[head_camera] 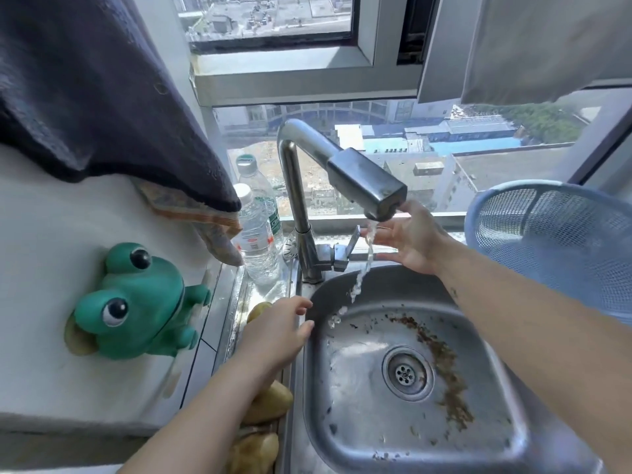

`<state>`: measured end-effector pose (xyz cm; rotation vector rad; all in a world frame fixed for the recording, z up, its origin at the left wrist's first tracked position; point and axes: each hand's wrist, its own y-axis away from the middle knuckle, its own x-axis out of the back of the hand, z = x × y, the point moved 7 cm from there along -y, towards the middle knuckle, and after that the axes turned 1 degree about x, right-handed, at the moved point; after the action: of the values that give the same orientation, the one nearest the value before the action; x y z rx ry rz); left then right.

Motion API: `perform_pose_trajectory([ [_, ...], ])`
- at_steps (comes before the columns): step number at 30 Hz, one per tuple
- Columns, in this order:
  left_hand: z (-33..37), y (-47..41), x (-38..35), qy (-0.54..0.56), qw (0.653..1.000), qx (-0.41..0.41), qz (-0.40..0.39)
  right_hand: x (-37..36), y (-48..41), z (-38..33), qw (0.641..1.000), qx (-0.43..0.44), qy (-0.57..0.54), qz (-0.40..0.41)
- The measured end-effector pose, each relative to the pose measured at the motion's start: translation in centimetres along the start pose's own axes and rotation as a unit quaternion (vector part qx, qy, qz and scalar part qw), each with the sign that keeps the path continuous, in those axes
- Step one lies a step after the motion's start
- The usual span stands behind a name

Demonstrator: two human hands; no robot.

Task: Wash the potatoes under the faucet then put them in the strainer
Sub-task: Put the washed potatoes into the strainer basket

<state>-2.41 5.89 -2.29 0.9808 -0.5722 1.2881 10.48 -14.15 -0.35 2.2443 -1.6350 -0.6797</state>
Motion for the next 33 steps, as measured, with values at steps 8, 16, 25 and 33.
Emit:
perform_pose_trajectory([
  [8,-0.5,0.3,0.8,-0.014,1.0,0.014,0.003,-3.2,0.1,-1.4,0.997,0.029,0.069,-0.023],
  [16,-0.1,1.1,0.5,-0.003,1.0,0.007,-0.001,-2.5,2.9,0.0,0.994,0.02,0.101,-0.023],
  [25,-2.8,5.2,0.0,-0.048,0.996,-0.009,-0.072,0.5,8.1,12.8,0.888,-0.132,0.44,-0.016],
  [33,-4.9,7.8,-0.6,-0.079,0.994,-0.032,-0.07,-11.8,11.3,15.3,0.815,0.058,0.563,-0.122],
])
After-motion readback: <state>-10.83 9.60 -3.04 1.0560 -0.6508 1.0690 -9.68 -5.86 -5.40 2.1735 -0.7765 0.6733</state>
